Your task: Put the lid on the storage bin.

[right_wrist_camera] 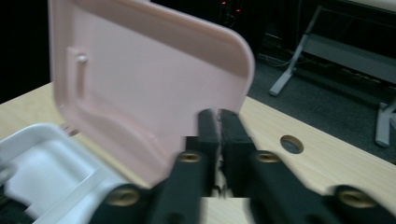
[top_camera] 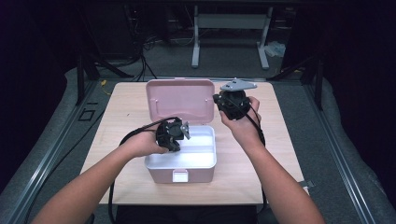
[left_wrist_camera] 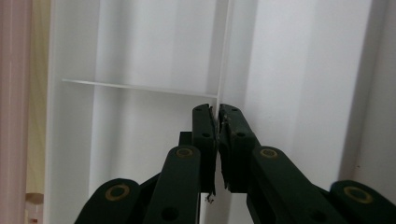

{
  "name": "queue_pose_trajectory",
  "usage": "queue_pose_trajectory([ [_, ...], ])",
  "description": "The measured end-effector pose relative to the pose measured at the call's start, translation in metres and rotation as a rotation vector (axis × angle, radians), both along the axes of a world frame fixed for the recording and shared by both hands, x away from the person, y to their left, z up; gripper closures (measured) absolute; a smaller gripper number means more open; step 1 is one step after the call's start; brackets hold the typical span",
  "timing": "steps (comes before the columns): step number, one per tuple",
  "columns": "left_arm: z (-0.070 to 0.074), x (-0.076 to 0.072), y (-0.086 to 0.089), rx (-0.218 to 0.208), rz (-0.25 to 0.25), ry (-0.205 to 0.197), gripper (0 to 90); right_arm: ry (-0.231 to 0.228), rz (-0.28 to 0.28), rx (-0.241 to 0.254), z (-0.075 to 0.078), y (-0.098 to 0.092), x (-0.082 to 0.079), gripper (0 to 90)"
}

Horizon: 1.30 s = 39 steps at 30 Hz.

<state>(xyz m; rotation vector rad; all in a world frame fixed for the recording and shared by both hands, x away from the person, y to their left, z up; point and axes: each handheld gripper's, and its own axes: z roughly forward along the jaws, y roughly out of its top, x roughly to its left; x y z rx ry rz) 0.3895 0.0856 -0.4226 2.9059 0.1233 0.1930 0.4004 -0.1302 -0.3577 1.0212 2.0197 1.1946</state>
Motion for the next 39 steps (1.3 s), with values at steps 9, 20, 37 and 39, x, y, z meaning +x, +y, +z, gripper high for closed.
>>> queue_pose_trajectory([
  [9,0.000,0.001,0.002,0.004,-0.023,-0.004,86.8,0.209,-0.025,0.127,-0.039,0.003,0.073,80.1],
  [20,0.000,0.001,0.003,-0.008,-0.018,-0.008,86.9,0.195,-0.060,0.111,-0.035,0.006,0.063,84.9],
  [37,-0.001,-0.008,0.000,0.011,-0.018,-0.083,83.7,-0.003,-0.019,0.038,-0.027,0.002,-0.012,86.4],
  [39,-0.001,-0.010,-0.001,0.021,-0.013,-0.107,80.0,-0.015,-0.007,0.032,-0.028,0.003,-0.017,86.4],
])
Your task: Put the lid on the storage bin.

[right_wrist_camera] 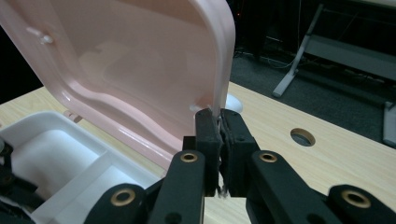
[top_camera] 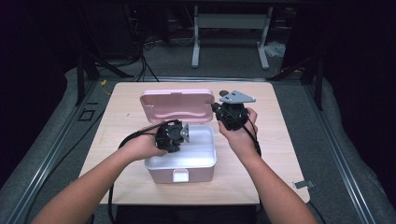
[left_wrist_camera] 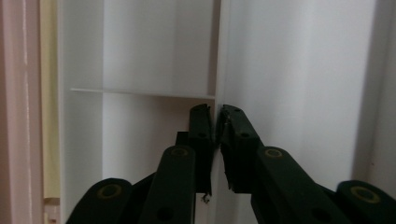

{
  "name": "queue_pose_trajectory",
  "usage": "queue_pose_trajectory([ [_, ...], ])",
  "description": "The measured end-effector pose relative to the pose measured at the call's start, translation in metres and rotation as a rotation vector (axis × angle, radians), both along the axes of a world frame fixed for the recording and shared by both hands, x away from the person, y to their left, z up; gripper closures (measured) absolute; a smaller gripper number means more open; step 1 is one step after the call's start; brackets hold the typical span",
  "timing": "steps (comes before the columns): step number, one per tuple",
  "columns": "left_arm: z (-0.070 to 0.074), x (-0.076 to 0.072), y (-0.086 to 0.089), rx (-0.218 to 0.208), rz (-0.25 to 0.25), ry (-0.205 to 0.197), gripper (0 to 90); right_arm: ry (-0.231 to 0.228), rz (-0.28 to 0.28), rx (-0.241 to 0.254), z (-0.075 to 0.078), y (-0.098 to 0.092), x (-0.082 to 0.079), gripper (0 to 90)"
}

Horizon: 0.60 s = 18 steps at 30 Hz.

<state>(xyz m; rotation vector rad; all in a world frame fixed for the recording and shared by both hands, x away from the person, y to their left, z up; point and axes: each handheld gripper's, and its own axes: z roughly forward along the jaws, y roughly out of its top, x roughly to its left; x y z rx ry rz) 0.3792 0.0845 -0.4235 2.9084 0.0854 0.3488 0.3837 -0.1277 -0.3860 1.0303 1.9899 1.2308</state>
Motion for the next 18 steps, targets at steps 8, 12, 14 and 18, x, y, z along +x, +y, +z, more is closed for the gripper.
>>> queue_pose_trajectory([
  [8,0.011,-0.003,0.020,-0.130,0.062,0.024,68.6,0.001,0.002,0.002,0.000,-0.001,0.000,86.3],
  [12,0.023,-0.003,0.043,-0.232,0.124,0.039,63.5,0.004,0.003,0.009,-0.001,-0.001,0.000,86.2],
  [14,0.029,-0.003,0.056,-0.267,0.147,0.040,61.6,0.002,0.006,0.010,-0.001,-0.001,0.000,86.2],
  [18,0.037,-0.001,0.083,-0.313,0.208,0.051,60.4,0.005,0.006,0.011,0.000,-0.001,0.000,86.1],
])
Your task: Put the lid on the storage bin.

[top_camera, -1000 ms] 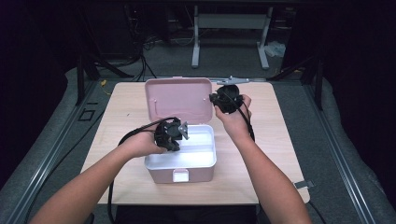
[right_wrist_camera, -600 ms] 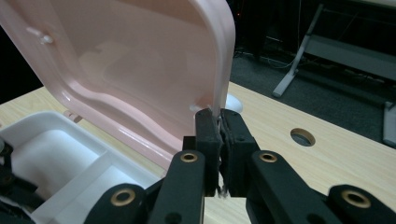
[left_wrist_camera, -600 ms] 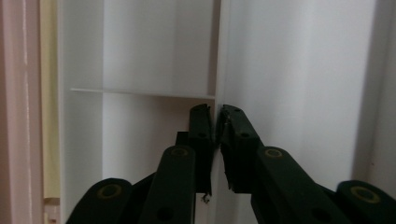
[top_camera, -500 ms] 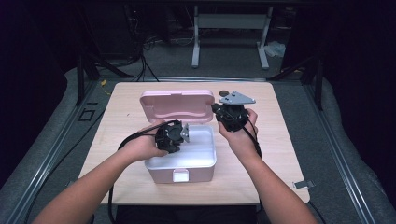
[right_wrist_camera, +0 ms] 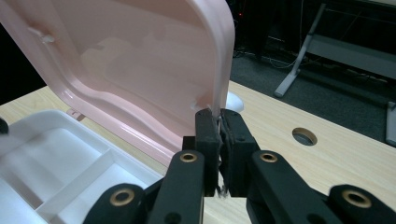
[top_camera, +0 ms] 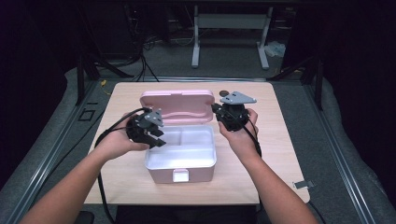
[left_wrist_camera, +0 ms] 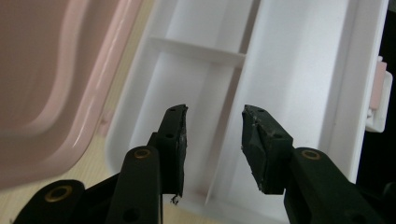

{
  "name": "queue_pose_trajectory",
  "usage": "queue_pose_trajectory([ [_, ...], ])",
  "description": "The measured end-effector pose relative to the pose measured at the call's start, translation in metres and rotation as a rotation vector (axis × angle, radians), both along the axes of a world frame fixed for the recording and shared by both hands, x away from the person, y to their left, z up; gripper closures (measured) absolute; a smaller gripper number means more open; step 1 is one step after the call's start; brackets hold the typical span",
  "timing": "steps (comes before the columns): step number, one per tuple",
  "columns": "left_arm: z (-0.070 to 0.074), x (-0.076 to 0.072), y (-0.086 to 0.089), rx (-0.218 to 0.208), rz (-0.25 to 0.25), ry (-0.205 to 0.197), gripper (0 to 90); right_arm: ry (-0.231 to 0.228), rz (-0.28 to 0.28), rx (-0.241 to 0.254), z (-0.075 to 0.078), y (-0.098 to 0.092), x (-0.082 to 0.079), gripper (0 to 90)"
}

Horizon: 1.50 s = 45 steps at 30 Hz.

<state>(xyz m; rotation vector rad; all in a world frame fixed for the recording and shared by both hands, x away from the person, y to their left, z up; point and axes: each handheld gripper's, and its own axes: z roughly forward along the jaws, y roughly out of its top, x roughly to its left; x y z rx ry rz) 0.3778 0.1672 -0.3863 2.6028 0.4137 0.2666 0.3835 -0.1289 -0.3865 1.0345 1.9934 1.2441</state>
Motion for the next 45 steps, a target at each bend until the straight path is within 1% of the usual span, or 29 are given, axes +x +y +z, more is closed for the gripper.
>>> queue_pose_trajectory([
  [2,0.001,0.001,0.013,-0.010,0.024,0.004,60.3,0.000,0.002,0.002,0.000,0.000,0.000,86.1],
  [4,0.001,0.003,0.025,-0.016,0.048,0.016,60.3,0.002,0.002,0.002,0.000,0.000,0.000,86.1],
  [6,0.000,0.005,0.036,-0.035,0.074,0.028,60.9,0.004,0.002,0.003,0.000,-0.001,0.000,86.1],
  [7,0.000,0.005,0.036,-0.035,0.074,0.028,62.0,0.005,0.003,0.004,0.000,-0.001,-0.001,86.1],
  [8,0.000,0.008,0.046,-0.065,0.104,0.051,63.5,0.006,0.004,0.004,0.000,-0.001,-0.001,86.1],
  [10,0.000,0.013,0.055,-0.082,0.137,0.059,67.0,0.006,0.005,0.003,0.000,-0.001,-0.001,86.1],
  [12,0.002,0.018,0.063,-0.108,0.179,0.065,73.0,0.005,0.004,0.002,0.000,-0.001,-0.001,86.1],
  [14,0.006,0.026,0.070,-0.120,0.213,0.059,80.6,0.005,0.005,0.000,0.000,-0.001,-0.001,86.1],
  [16,0.011,0.034,0.074,-0.129,0.261,0.045,87.6,0.005,0.006,-0.001,0.000,-0.001,-0.001,86.1],
  [17,0.014,0.038,0.075,-0.145,0.278,0.041,90.0,0.006,0.006,0.000,0.000,-0.001,-0.001,86.2],
  [18,0.017,0.042,0.076,-0.157,0.288,0.052,90.0,0.006,0.007,0.000,0.000,-0.001,-0.001,86.2],
  [20,0.023,0.048,0.074,-0.155,0.299,0.040,90.0,0.005,0.010,0.003,0.000,-0.001,0.000,86.2],
  [23,0.034,0.056,0.070,-0.172,0.307,0.025,90.0,0.009,0.010,0.001,0.000,-0.002,-0.001,86.2],
  [26,0.045,0.062,0.067,-0.184,0.309,-0.002,90.0,0.007,0.014,0.006,0.000,-0.002,-0.001,86.2],
  [28,0.052,0.065,0.064,-0.208,0.309,-0.012,90.0,0.005,0.017,0.010,-0.001,-0.003,-0.001,86.2],
  [30,0.059,0.065,0.060,-0.231,0.314,-0.035,90.0,0.008,0.018,0.011,-0.001,-0.003,-0.002,86.1],
  [31,0.063,0.065,0.058,-0.236,0.302,-0.043,90.0,0.006,0.022,0.015,-0.002,-0.004,-0.002,86.0],
  [33,0.069,0.063,0.054,-0.211,0.300,-0.071,90.0,0.004,0.025,0.013,-0.002,-0.004,-0.001,85.9],
  [34,0.070,0.063,0.054,-0.204,0.295,-0.072,90.0,0.004,0.022,0.016,-0.002,-0.004,-0.001,85.9],
  [36,0.071,0.064,0.054,-0.206,0.293,-0.074,90.0,0.007,0.028,0.018,-0.002,-0.005,-0.001,85.9],
  [37,0.072,0.065,0.056,-0.218,0.291,-0.068,90.0,0.008,0.028,0.018,-0.002,-0.005,-0.001,85.7],
  [41,0.071,0.062,0.056,-0.216,0.275,-0.062,90.0,0.008,0.034,0.021,-0.002,-0.006,-0.002,85.5],
  [42,0.071,0.062,0.056,-0.215,0.271,-0.061,90.0,0.007,0.019,0.018,-0.002,-0.005,-0.003,85.4],
  [43,0.071,0.061,0.056,-0.215,0.268,-0.060,90.0,0.007,0.034,0.024,-0.002,-0.006,-0.003,85.3],
  [45,0.071,0.059,0.056,-0.216,0.262,-0.056,90.0,0.009,0.034,0.022,-0.002,-0.006,-0.005,85.1],
])
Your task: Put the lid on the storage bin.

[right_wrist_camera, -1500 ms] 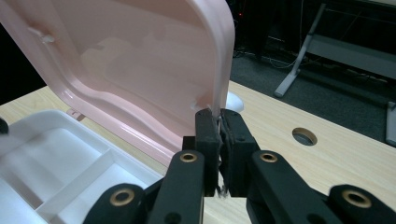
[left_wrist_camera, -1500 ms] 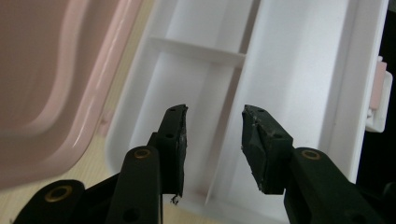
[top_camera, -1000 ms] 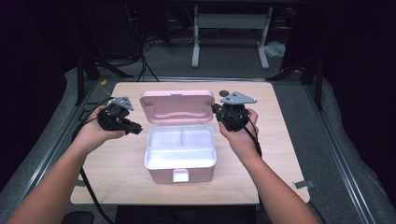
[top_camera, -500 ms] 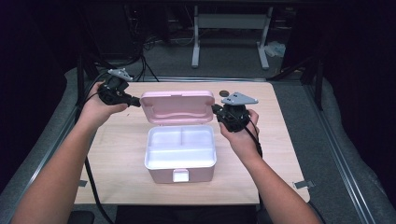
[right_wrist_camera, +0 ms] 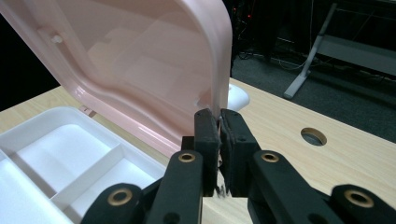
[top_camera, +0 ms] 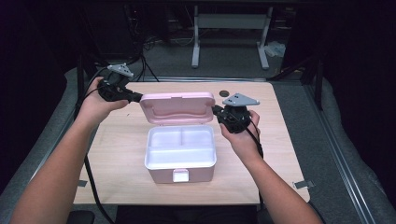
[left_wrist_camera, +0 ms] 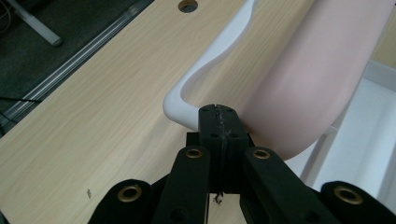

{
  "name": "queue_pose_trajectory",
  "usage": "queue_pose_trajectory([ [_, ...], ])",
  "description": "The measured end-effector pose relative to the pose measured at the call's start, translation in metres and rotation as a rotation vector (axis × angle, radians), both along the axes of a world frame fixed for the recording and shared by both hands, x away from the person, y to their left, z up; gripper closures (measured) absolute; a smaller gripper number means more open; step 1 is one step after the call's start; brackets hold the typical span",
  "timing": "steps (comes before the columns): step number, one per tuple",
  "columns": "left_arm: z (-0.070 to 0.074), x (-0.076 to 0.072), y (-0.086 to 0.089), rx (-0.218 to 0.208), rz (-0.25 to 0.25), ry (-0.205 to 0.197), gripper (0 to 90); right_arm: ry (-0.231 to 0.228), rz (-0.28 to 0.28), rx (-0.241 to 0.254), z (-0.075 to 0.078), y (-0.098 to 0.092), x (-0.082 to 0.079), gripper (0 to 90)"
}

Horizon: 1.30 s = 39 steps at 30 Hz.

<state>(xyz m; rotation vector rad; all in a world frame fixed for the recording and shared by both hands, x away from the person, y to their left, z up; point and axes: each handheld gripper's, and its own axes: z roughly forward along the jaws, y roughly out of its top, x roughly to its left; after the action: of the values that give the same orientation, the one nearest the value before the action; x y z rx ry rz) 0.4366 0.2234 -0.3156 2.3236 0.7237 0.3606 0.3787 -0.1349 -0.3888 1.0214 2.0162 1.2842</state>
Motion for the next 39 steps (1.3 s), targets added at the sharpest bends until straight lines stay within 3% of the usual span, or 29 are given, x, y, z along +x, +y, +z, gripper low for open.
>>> queue_pose_trajectory([
  [7,-0.004,-0.011,0.000,0.004,-0.025,-0.002,90.0,-0.007,0.009,-0.004,-0.003,-0.002,-0.009,81.7],
  [12,-0.010,-0.021,0.001,-0.004,-0.049,0.005,90.0,-0.010,0.050,0.019,-0.005,-0.005,-0.017,79.3],
  [19,-0.015,-0.035,0.001,-0.009,-0.074,0.002,90.0,-0.012,0.089,0.038,-0.010,-0.022,-0.041,77.1],
  [27,-0.041,-0.061,0.002,0.005,-0.125,0.026,90.0,0.018,0.065,0.016,-0.027,-0.041,-0.056,75.6],
  [31,-0.054,-0.066,0.012,0.002,-0.105,0.035,89.0,0.044,0.049,0.019,-0.038,-0.048,-0.055,74.2],
  [35,-0.064,-0.067,0.026,-0.031,-0.065,0.047,86.7,0.061,0.041,0.018,-0.044,-0.049,-0.052,70.1],
  [39,-0.073,-0.069,0.034,-0.040,-0.032,0.059,78.9,0.063,0.049,0.013,-0.048,-0.047,-0.051,64.7],
])
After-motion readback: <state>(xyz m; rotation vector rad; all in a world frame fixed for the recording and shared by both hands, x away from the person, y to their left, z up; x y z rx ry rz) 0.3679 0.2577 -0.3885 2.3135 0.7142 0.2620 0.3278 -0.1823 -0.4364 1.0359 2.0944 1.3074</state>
